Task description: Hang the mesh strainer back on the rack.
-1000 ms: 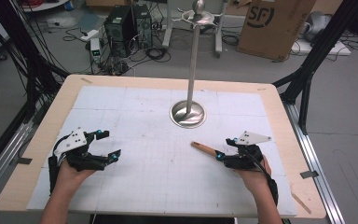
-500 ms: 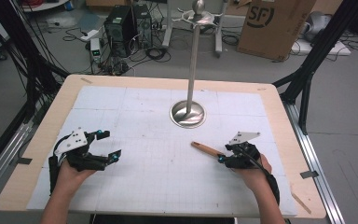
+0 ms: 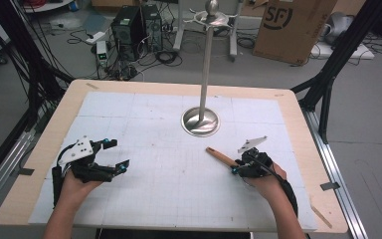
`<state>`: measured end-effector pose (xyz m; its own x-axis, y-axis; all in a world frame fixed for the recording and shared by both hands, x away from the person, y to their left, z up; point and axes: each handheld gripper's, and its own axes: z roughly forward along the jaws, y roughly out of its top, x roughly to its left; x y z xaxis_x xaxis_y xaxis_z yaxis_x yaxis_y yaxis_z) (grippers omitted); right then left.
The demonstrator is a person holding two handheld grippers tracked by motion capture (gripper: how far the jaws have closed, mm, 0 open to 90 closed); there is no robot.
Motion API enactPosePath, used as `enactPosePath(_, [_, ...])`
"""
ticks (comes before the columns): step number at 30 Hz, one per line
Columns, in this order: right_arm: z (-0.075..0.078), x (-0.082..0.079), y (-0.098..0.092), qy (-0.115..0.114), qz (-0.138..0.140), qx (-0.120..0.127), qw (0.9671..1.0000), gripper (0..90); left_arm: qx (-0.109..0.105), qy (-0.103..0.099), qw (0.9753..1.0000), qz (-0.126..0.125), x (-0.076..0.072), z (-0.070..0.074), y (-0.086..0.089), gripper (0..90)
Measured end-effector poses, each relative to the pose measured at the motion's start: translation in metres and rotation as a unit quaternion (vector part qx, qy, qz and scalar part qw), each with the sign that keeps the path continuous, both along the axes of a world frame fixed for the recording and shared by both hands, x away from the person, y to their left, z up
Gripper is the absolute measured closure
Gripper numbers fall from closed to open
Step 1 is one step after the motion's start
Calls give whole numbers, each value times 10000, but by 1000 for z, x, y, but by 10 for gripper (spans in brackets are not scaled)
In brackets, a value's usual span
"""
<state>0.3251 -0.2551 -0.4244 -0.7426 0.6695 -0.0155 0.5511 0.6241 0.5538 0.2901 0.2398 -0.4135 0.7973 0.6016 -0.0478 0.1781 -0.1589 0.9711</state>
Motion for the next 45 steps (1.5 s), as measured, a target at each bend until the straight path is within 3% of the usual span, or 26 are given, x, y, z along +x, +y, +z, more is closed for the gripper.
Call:
enactPosePath(18, [3, 6, 6, 211, 87, -244, 9994, 633, -7, 11, 10000, -1, 0, 0, 0, 134])
enactPosePath(28, [8, 17, 14, 642, 133, -543, 9964, 642, -20, 13, 10000, 2, 0, 0, 0, 135])
enactPosePath(35, [10, 20, 21, 782, 100, -736, 9942, 669, -22, 10, 10000, -9, 0, 0, -1, 135])
enactPosePath(40, [9, 17, 21, 648, 81, -730, 9952, 682, -38, 24, 10000, -12, 0, 0, -1, 135])
enactPosePath(45, [8, 16, 15, 528, 96, -509, 9973, 683, -55, 22, 10000, 1, 0, 0, 0, 135])
